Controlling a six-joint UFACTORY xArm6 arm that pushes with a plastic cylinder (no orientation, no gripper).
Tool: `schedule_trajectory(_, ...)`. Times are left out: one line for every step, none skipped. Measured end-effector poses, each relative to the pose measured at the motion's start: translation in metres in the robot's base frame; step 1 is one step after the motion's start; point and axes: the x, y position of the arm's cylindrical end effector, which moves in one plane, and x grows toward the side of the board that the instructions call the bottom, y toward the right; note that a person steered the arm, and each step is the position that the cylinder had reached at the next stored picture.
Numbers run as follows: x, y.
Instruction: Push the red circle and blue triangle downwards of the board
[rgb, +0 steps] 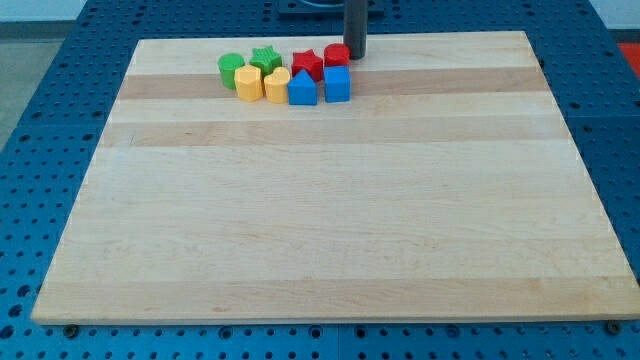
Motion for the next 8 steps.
schedule_trajectory(0.012,0.0)
schedule_trajectory(0.024,-0.006)
schedule_trajectory(0.036,-0.019)
schedule_trajectory(0.037,-0.023)
schedule_trajectory(0.026,-0.014)
schedule_trajectory(0.003,-0.01)
schedule_trajectory(0.0,-0.022)
schedule_trajectory(0.008,-0.027)
